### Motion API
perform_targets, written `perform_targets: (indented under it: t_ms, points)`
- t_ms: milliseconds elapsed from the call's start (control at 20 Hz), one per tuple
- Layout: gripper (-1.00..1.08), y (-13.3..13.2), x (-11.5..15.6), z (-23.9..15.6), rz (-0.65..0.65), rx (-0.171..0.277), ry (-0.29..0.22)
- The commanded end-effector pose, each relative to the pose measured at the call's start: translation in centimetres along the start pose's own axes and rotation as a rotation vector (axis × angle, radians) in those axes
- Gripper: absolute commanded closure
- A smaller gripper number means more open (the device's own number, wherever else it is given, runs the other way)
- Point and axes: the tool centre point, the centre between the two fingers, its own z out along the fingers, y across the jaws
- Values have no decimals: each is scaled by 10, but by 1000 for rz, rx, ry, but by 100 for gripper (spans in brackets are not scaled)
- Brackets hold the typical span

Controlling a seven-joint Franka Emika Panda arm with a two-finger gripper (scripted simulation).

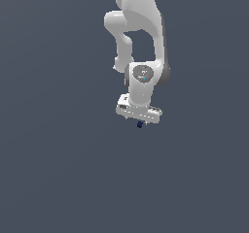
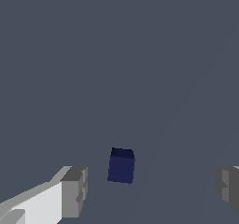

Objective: Pick up the object and move it to a goal position.

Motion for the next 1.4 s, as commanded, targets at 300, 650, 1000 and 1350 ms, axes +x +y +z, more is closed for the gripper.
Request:
perform_targets:
  t_ms: [300,650,1000,1350]
  points:
    - [-92,-15,-17,13,89,2,17]
    - [-92,-17,-21,16,103,2,19]
    - [-92,-17,-21,32,105,2,20]
    - [-92,-17,-21,62,107,2,20]
